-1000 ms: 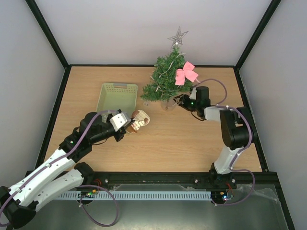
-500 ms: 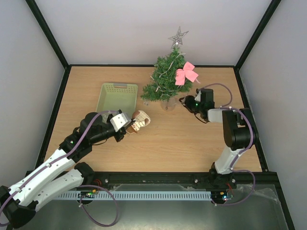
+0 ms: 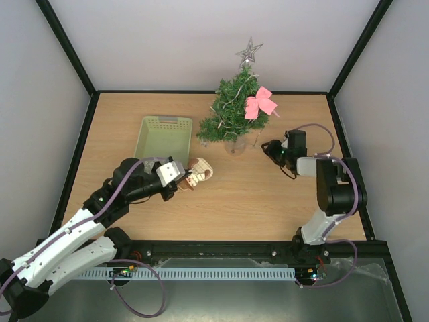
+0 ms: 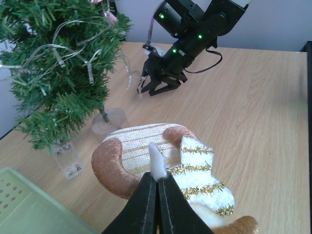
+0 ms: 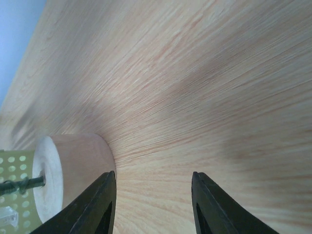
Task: Decorate the small christmas tree
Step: Hang the decoration item on the Christmas tree.
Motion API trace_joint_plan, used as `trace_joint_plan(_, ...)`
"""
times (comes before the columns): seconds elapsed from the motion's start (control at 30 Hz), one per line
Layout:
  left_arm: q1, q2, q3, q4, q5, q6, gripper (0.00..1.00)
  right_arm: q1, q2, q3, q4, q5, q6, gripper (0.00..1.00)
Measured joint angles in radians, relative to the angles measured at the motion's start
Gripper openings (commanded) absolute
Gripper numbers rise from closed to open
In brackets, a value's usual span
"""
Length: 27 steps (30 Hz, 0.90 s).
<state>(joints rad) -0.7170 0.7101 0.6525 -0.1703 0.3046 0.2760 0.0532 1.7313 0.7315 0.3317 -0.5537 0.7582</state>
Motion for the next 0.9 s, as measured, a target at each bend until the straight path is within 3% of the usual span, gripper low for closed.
trace_joint_plan(0.17,-0.006,-0.002,0.002,-0.01,0.086,0.034,0.02,-0.004,-0.176,-0.024,-0.113,0.076,-0.072,0.44)
trace_joint_plan(0.5,-0.051,-0.014,0.016,-0.079,0.249,0.165,0.02,0.022,-0.676,-0.03,-0.438,0.127,-0.249,0.48)
trace_joint_plan(0.73,-0.057,-0.04,0.018,-0.113,0.315,0.293,0.02,0.236,-0.914,0.04,-0.594,0.034,-0.351,0.49)
trace_joint_plan(0.9,-0.058,-0.026,0.045,-0.165,0.359,0.375,0.02,0.385,-0.958,0.063,-0.589,-0.098,-0.369,0.54)
